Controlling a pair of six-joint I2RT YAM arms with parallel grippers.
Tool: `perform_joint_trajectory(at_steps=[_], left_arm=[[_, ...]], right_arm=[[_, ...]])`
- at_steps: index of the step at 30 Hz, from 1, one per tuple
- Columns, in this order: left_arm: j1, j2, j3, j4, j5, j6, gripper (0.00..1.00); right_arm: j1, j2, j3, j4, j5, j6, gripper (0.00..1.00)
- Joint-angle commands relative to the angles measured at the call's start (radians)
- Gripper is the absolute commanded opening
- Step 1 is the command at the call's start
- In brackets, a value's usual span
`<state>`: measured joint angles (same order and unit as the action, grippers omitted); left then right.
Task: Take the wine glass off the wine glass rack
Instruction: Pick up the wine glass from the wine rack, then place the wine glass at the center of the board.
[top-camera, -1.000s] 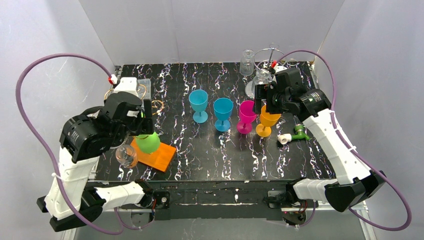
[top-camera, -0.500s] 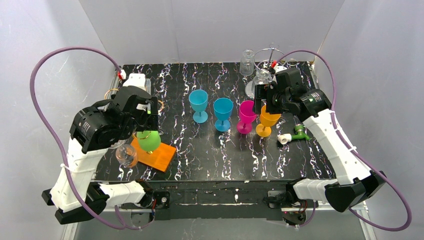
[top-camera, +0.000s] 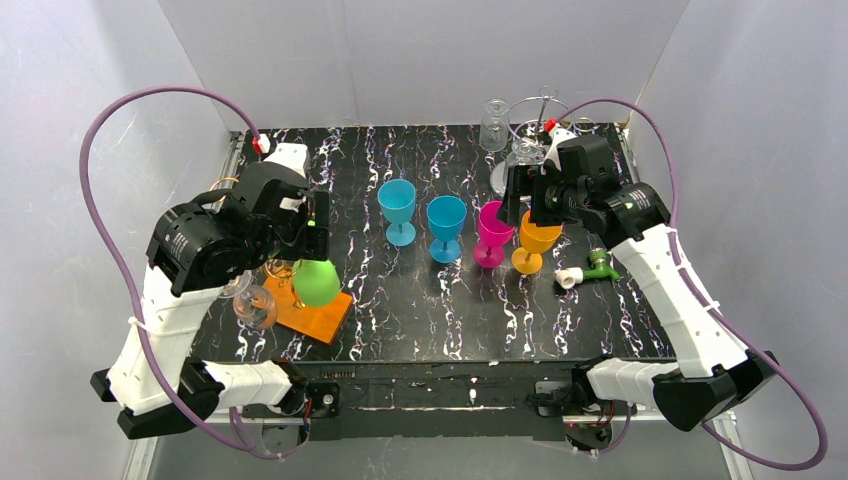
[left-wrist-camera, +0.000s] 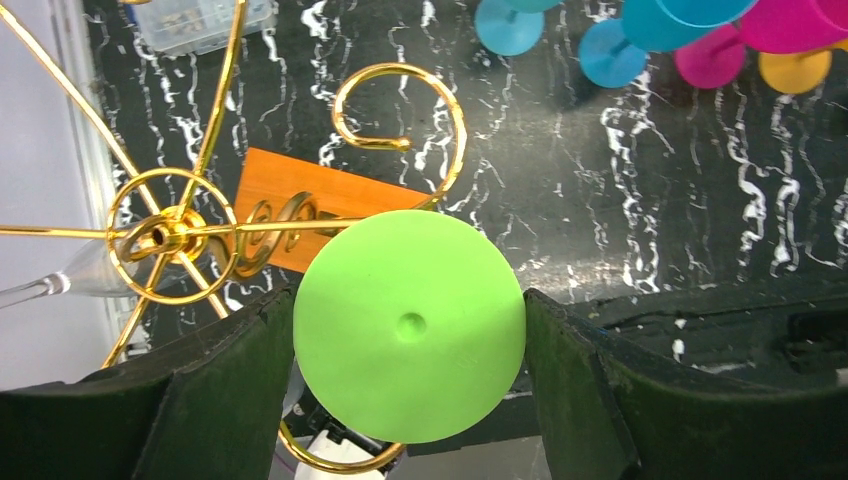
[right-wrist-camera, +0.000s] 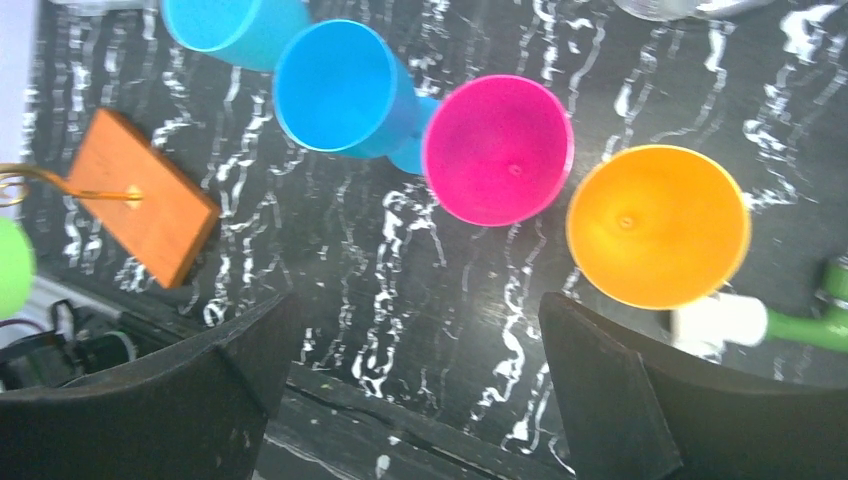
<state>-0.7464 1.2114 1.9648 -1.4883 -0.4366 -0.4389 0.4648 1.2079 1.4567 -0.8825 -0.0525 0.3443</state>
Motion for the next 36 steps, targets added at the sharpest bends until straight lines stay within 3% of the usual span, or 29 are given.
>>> perform_joint_trajectory(at_steps=[1, 11, 17, 22, 30, 36], left_arm=[[-0.003, 0.022, 0.063, -0.002, 0.104, 0.009, 0.56], [-0.003, 0.11, 0.167, 0.15, 0.25, -0.031, 0.56], [-0.003, 0.199, 0.309, 0.216, 0.236, -0.042, 0.57], [0.036, 0.223, 0.351, 0.3, 0.249, -0.077, 0.57], [0.182, 0.244, 0.33, 0.421, 0.484, -0.17, 0.57], [0.252, 0.255, 0.308, 0.489, 0.585, -0.222, 0.57]], right_arm=[[-0.002, -0.045, -0.039, 0.142, -0.146, 0.073, 0.98], [-0.002, -0.095, -0.163, 0.409, -0.367, 0.298, 0.98], [-0.001, -0.157, -0.416, 0.901, -0.497, 0.685, 0.98], [0.0, -0.186, -0.507, 1.105, -0.467, 0.833, 0.98], [0.004, -0.138, -0.59, 1.392, -0.445, 1.015, 0.98], [0.019, -0.049, -0.593, 1.571, -0.453, 1.123, 0.98]])
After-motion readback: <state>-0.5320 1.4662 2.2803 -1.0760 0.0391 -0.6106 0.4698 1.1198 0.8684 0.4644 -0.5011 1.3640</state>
